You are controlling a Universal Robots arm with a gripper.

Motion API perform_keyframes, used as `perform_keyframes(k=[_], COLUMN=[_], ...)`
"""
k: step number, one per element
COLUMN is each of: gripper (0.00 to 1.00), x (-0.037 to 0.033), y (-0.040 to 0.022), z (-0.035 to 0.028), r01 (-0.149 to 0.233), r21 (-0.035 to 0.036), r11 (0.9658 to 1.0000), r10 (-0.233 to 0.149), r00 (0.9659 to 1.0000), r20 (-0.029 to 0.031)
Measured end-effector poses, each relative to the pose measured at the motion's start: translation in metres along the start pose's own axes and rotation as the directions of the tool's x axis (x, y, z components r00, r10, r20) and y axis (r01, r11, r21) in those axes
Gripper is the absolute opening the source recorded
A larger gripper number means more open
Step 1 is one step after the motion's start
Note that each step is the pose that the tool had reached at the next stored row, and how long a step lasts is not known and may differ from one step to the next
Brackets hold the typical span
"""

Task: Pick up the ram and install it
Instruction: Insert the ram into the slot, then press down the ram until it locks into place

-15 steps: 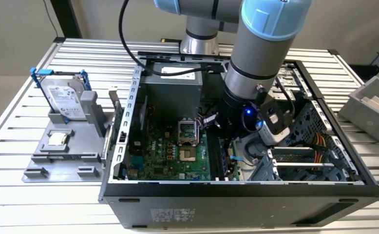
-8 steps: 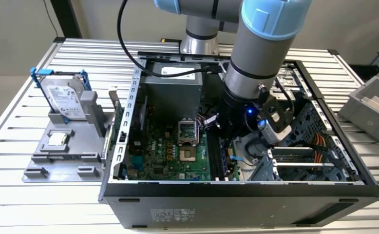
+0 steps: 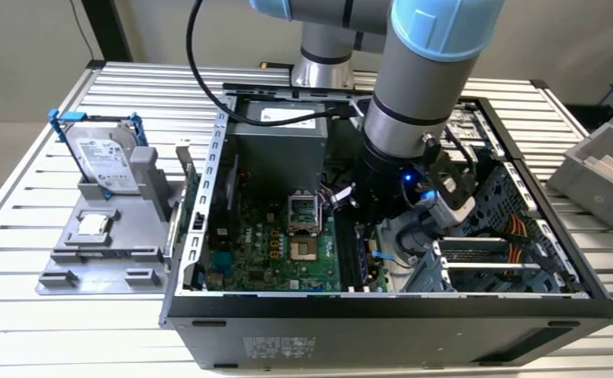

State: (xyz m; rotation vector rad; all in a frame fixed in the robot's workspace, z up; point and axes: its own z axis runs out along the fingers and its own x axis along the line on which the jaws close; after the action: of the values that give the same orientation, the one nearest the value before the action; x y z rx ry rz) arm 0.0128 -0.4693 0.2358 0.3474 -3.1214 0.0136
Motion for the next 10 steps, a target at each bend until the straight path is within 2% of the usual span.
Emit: perform_keyframes(k=[6, 10], gripper=[0.00, 0.00], x=[0.0000, -0.0002], y=[0.0000, 0.0000], z=[-0.0011, -0.0011], r01=[0.066, 0.116], r21=[0.0006, 0.0008], r11=[0.9978, 0.9933], r10=[-0.066, -0.116], r00=[0.9978, 0.9933], r20=[0.0026, 0.0031])
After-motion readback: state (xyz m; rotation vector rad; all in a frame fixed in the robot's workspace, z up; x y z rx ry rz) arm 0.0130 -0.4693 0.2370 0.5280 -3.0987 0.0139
